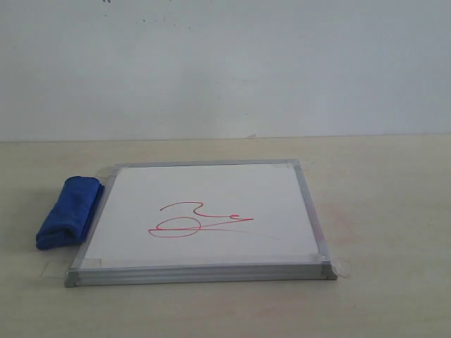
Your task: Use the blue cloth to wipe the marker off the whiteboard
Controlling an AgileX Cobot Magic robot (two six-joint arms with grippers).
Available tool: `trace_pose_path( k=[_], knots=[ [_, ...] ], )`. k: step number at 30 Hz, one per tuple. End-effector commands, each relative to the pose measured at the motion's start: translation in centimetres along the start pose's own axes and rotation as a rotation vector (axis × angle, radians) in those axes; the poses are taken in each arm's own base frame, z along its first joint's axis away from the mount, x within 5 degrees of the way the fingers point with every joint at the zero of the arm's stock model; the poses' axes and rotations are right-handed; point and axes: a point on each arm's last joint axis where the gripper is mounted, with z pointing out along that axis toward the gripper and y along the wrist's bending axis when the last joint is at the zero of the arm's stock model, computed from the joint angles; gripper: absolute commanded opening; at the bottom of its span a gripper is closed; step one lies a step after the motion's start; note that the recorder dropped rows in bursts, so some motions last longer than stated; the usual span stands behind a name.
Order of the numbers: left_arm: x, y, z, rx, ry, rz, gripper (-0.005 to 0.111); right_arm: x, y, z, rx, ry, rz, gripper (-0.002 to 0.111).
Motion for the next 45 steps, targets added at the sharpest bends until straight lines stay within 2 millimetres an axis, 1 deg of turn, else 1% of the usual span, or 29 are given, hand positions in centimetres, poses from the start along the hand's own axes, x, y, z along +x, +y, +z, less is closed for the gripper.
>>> trace_pose_path(
  k=[1, 5, 10, 15, 22, 27, 29, 32, 36, 37, 39, 44, 45],
  knots=[
    [-0.3, 0.3, 2.0, -0.017, 0.158, -0.012, 0.004, -0.1, 0.0, 0.0, 0.006, -0.014, -0.001, 0.000],
    [-0.8, -0.3, 4.4, 0.029, 0.217, -0.023, 0.004, -0.1, 0.0, 0.0, 0.006, -0.014, -0.001, 0.000],
    [-1.8, -0.5, 6.7, 0.035, 0.243, -0.028, 0.004, -0.1, 0.0, 0.0, 0.006, -0.014, -0.001, 0.000],
    [-2.4, -0.7, 9.3, 0.043, 0.286, -0.038, 0.004, -0.1, 0.0, 0.0, 0.006, -0.014, -0.001, 0.000],
    [-2.8, -1.2, 12.8, 0.074, 0.338, -0.008, 0.004, -0.1, 0.0, 0.0, 0.006, -0.014, -0.001, 0.000],
    [-2.5, -1.2, 14.8, 0.074, 0.425, 0.006, 0.004, -0.1, 0.0, 0.0, 0.006, -0.014, -0.001, 0.000],
    [-2.4, -1.3, 15.5, 0.076, 0.446, 0.019, 0.004, -0.1, 0.0, 0.0, 0.006, -0.014, -0.001, 0.000],
    [-2.4, -1.3, 16.2, 0.096, 0.448, 0.096, 0.004, -0.1, 0.0, 0.0, 0.006, -0.014, -0.001, 0.000],
    [-3.2, -2.0, 16.6, 0.187, 0.340, 0.199, 0.004, -0.1, 0.0, 0.0, 0.006, -0.014, -0.001, 0.000],
    [-3.6, -2.3, 16.7, 0.210, 0.292, 0.174, 0.004, -0.1, 0.0, 0.0, 0.006, -0.014, -0.001, 0.000],
    [-3.9, -2.7, 16.8, 0.234, 0.259, 0.147, 0.004, -0.1, 0.0, 0.0, 0.006, -0.014, -0.001, 0.000],
    [-3.9, -2.6, 16.8, 0.231, 0.262, 0.137, 0.004, -0.1, 0.0, 0.0, 0.006, -0.014, -0.001, 0.000],
    [-3.8, -2.5, 16.9, 0.217, 0.269, 0.151, 0.008, -0.1, 0.0, 0.0, 0.006, -0.014, -0.001, 0.000]
  ],
)
